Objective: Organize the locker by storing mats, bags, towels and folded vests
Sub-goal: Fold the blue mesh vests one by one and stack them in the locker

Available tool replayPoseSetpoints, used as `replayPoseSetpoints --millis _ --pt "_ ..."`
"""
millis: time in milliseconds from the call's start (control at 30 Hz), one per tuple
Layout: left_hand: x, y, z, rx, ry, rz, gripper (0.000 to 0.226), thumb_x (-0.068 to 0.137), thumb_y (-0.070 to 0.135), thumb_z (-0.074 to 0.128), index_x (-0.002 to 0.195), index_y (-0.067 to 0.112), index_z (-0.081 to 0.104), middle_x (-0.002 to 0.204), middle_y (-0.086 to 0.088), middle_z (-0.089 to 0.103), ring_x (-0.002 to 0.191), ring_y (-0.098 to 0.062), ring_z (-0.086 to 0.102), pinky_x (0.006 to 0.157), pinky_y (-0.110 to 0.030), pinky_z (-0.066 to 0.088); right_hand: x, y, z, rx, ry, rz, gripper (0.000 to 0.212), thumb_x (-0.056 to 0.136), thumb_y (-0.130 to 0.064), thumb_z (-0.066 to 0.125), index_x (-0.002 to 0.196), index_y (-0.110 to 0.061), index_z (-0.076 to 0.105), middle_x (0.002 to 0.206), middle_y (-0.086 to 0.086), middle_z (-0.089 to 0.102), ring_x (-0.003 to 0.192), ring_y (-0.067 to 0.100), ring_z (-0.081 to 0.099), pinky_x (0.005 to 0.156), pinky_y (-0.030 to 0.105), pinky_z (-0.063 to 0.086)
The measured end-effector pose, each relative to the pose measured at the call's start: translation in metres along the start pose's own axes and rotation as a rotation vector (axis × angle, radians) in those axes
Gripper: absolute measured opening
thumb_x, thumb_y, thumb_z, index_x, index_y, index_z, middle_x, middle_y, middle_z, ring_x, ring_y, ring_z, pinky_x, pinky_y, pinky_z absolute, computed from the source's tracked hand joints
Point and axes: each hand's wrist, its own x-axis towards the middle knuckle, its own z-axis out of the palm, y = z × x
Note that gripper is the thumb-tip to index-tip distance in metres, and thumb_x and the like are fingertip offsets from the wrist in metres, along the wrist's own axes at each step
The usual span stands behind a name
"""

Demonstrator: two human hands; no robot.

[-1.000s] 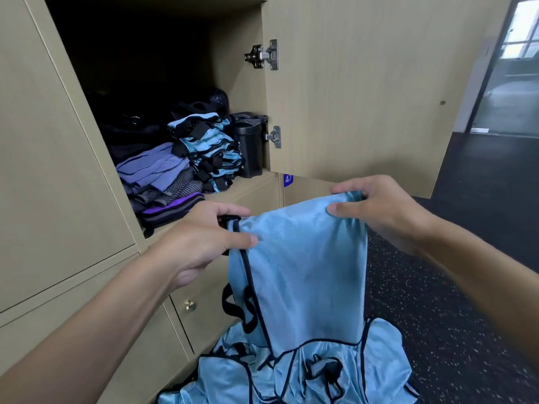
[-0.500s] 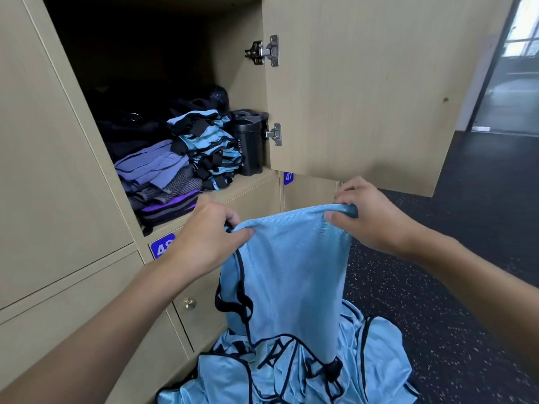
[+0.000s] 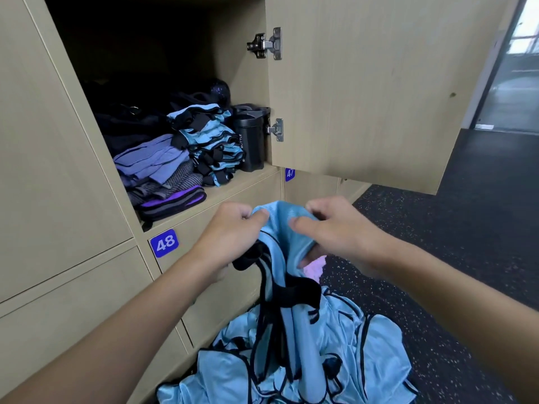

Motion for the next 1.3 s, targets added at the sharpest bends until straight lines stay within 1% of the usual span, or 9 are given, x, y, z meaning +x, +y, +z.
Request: replayPoseSetpoints --millis 100,233,433,600,767,900,1067,1133,1300 --pt "-0.007 0.009 -0.001 -0.246 -0.204 -0.083 0.049 0.088 0.047 0.069 0.1 -0.001 0.065 0.079 -0.013 0.066 0.07 -0.024 0.062 0.064 -0.034 0.054 -0.001 0.0 0.01 0.03 -0.131 -0.078 0.021 0.097 -0.011 0.057 0.093 0.009 0.062 0.089 0.027 0.065 0.074 0.018 0.064 0.078 0.038 0.06" --pt "-0.014 0.014 -0.011 -0.319 -0.27 -0.043 0.044 0.08 0.012 0.077 0.119 0.018 0.058 0.079 -0.006 0.073 0.069 -0.017 0.069 0.06 -0.023 0.057 -0.008 -0.001 0.007 0.14 -0.218 -0.144 0.022 0.096 0.007 0.048 0.109 0.009 0.066 0.11 0.029 0.066 0.097 0.017 0.061 0.099 0.034 0.049" --pt "-0.014 0.023 -0.029 -0.454 -0.222 -0.007 0.047 0.083 -0.01 0.068 0.121 0.015 0.059 0.101 -0.016 0.07 0.086 -0.027 0.066 0.072 -0.032 0.059 0.0 0.001 0.001 0.218 0.163 -0.218 0.034 0.088 0.016 0.054 0.109 -0.01 0.062 0.091 0.006 0.065 0.079 0.014 0.061 0.074 0.027 0.051" --pt "-0.013 0.031 -0.043 -0.536 -0.184 0.002 0.048 0.08 -0.001 0.068 0.126 0.011 0.062 0.116 -0.014 0.071 0.103 -0.026 0.07 0.093 -0.042 0.056 -0.002 0.017 -0.001 0.264 -0.246 -0.059 0.106 0.074 -0.006 0.082 0.149 -0.044 0.018 0.13 0.004 0.063 0.114 0.019 0.065 0.098 0.041 0.052" --pt "-0.014 0.03 -0.033 -0.775 0.006 -0.162 0.031 0.091 0.031 0.067 0.114 0.01 0.069 0.109 -0.011 0.075 0.1 -0.027 0.073 0.091 -0.044 0.057 -0.001 0.017 0.013 0.269 -0.127 -0.073 0.094 0.077 0.008 0.075 0.144 -0.039 0.028 0.119 0.019 0.067 0.101 0.031 0.07 0.087 0.045 0.057" --pt "-0.026 0.025 -0.019 -0.668 -0.285 -0.322 0.064 0.081 0.051 0.067 0.132 0.014 0.059 0.117 -0.013 0.072 0.106 -0.029 0.071 0.086 -0.043 0.058 0.001 0.005 0.012 0.443 0.071 -0.115 0.081 0.083 0.01 0.068 0.136 -0.042 0.036 0.088 0.012 0.071 0.072 0.022 0.07 0.064 0.035 0.06" --pt "-0.029 0.018 -0.013 -0.535 -0.151 -0.132 0.113 0.071 0.01 0.082 0.152 0.049 0.014 0.106 -0.004 0.076 0.092 -0.021 0.075 0.082 -0.039 0.058 0.003 0.001 -0.002 0.393 0.167 -0.126 0.061 0.086 0.006 0.067 0.126 -0.034 0.046 0.077 0.009 0.064 0.064 0.017 0.065 0.063 0.032 0.058" --pt "-0.032 0.019 -0.012 -0.493 -0.128 -0.058 0.104 0.076 -0.007 0.076 0.145 0.052 0.025 0.096 -0.009 0.077 0.09 -0.027 0.075 0.082 -0.041 0.059 0.003 0.003 -0.005 0.325 0.103 -0.129 0.056 0.084 0.005 0.069 0.126 -0.029 0.051 0.09 0.013 0.064 0.073 0.018 0.065 0.075 0.035 0.058" --pt "-0.033 0.025 -0.017 -0.445 -0.048 -0.001 0.027 0.082 -0.006 0.072 0.103 0.012 0.071 0.094 -0.017 0.076 0.075 -0.026 0.073 0.065 -0.033 0.061 -0.001 0.002 -0.015 0.052 -0.102 -0.124 0.074 0.073 -0.007 0.083 0.137 -0.022 0.049 0.117 0.0 0.069 0.103 0.012 0.069 0.093 0.033 0.055"
